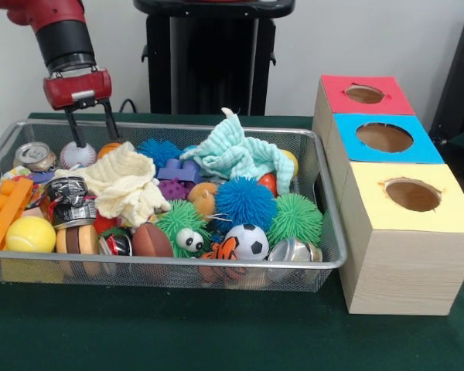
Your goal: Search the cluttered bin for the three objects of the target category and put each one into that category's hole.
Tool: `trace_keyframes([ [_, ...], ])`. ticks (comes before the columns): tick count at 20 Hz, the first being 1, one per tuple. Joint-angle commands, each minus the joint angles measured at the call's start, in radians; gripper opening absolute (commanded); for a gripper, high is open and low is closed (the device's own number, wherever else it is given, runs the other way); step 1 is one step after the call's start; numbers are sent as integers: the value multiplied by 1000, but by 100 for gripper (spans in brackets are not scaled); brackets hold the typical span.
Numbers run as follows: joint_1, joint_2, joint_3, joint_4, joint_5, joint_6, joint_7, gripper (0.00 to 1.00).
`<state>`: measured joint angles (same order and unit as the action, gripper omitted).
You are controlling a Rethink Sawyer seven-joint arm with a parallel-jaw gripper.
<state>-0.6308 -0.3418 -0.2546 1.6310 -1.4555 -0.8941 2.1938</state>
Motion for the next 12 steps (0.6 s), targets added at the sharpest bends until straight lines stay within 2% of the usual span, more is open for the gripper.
trace_keyframes([
  [1,15,13,144,-2,62,-89,-191,100],
  [7,32,30,129,-21,42,-57,-198,100],
  [12,7,38,116,-30,93,-59,-309,100],
])
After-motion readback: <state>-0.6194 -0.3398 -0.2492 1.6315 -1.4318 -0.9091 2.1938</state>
